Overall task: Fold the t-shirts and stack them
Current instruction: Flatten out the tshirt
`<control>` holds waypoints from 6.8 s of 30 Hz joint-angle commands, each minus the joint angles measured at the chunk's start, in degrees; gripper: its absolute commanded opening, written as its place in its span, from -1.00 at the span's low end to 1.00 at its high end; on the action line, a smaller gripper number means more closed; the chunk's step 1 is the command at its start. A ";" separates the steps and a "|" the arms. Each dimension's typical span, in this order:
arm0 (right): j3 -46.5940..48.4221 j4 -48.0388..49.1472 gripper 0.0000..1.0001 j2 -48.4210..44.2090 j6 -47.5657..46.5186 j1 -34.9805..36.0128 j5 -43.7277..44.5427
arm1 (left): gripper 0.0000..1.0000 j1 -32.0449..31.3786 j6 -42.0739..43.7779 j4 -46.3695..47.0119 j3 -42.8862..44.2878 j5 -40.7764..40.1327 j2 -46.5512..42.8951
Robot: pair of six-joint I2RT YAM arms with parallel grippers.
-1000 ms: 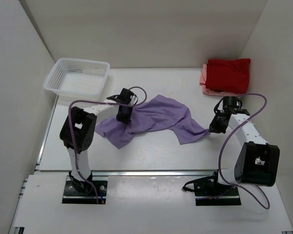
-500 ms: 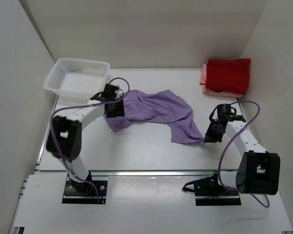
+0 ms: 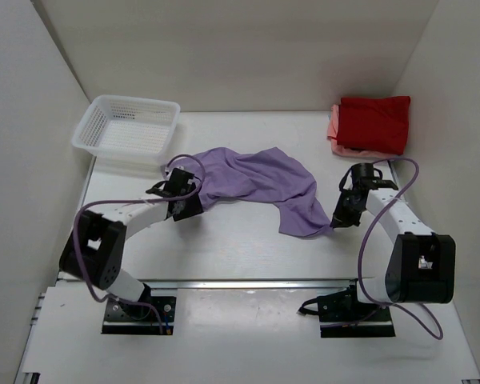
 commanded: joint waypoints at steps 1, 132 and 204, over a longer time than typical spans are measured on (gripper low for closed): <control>2.88 1.66 -0.99 1.02 -1.06 0.13 -0.97 | 0.24 -0.48 -3.38 -0.17 4.06 -3.36 5.01; 71.60 4.83 -1.00 -12.96 -8.00 -9.79 2.99 | -1.00 13.66 -4.88 -18.64 69.11 7.97 -11.84; 62.56 10.83 -1.00 11.18 -2.73 -6.90 -23.38 | -1.00 16.92 -15.43 3.87 35.98 28.88 -3.68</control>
